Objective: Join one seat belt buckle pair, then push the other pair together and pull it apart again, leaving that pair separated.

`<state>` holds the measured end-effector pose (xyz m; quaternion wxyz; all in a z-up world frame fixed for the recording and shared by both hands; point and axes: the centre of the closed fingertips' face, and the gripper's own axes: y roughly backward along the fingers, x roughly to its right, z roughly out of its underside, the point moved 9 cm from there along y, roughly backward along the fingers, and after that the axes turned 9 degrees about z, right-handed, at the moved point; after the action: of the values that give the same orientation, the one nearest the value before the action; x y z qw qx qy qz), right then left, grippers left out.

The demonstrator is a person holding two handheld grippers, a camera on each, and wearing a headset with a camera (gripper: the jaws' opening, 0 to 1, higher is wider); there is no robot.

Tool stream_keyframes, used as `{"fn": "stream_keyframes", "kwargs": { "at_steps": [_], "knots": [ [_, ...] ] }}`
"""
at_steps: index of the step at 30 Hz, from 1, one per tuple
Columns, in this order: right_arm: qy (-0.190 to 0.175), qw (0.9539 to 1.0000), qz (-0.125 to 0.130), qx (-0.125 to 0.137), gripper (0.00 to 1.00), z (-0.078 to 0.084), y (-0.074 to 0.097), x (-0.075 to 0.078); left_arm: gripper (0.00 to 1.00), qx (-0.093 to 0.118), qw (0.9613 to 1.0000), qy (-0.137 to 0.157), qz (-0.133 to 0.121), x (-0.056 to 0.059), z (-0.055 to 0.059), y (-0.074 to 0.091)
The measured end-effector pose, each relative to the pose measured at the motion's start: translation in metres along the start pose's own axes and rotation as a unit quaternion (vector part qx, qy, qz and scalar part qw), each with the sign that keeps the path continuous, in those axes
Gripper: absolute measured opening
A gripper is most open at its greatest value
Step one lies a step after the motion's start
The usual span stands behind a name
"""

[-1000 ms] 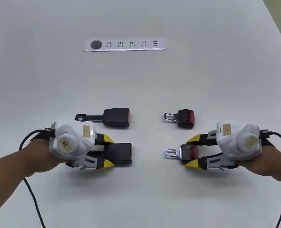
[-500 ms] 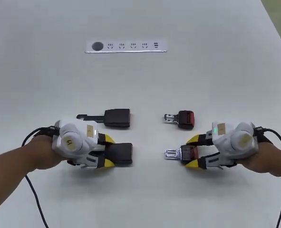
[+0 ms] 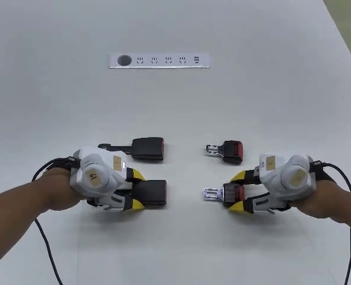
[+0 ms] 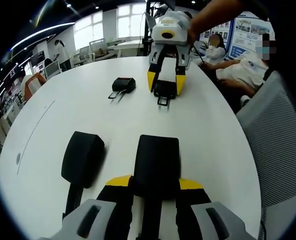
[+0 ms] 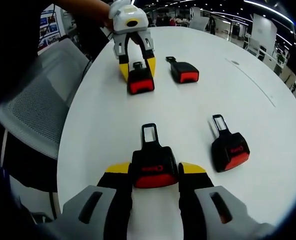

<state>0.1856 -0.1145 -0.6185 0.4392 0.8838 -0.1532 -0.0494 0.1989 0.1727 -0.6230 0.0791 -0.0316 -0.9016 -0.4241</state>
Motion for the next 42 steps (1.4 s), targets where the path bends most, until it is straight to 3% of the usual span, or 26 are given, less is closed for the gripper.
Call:
{"fn": "stream_keyframes", "kwargs": {
  "at_steps": [16,31,42],
  "knots": [
    [0.012,0.9999,-0.002,0.009,0.34,-0.024,-0.03,-0.01,0.33,-0.004,1.0,0.001,0.001,0.002,-0.003,0.001],
    [0.015,0.9995,-0.014,0.026,0.34,-0.054,-0.042,-0.019,0.33,-0.009,0.9999,-0.003,0.005,0.002,-0.004,0.002],
    [0.018,0.9989,-0.021,0.038,0.34,-0.065,-0.053,-0.019,0.33,-0.017,0.9998,-0.009,0.01,0.0,-0.002,0.001]
  ]
}}
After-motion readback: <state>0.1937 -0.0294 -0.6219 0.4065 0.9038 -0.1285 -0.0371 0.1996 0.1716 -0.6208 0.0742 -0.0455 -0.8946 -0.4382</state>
